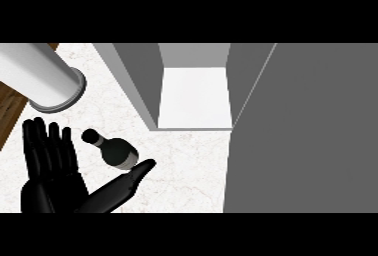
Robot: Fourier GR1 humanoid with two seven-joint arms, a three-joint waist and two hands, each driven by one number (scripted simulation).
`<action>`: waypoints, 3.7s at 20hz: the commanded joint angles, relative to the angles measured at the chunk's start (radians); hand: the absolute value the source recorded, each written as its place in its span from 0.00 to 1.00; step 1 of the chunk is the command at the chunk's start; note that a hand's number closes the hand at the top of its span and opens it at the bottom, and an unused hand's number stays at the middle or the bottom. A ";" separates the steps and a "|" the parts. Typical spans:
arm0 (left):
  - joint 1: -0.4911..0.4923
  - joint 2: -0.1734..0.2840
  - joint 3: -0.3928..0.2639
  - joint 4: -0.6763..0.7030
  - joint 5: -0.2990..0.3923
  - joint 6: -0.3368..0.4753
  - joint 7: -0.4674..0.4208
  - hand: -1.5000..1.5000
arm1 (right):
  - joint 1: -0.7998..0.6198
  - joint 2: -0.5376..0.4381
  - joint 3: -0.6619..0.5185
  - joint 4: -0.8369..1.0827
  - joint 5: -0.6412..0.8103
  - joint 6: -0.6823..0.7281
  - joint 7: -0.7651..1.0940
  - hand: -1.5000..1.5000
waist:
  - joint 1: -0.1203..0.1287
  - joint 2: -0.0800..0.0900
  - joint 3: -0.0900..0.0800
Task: Pick up the wine, place it into the cabinet and close the cabinet
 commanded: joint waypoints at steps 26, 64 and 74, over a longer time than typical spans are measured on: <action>0.117 -0.159 0.383 0.539 0.710 -0.462 -0.891 0.00 | 0.015 0.018 -0.029 -0.166 -0.066 0.016 0.097 0.00 | 0.001 0.000 0.002; -0.107 -0.184 0.511 1.134 0.924 -0.717 -1.291 0.00 | -0.090 0.051 -0.019 -0.216 -0.016 -0.019 0.253 0.00 | 0.001 -0.001 0.001; -0.129 -0.180 0.463 1.222 0.913 -0.862 -1.349 1.00 | -0.025 0.071 -0.062 -0.102 -0.056 0.044 0.097 0.00 | 0.003 0.000 0.002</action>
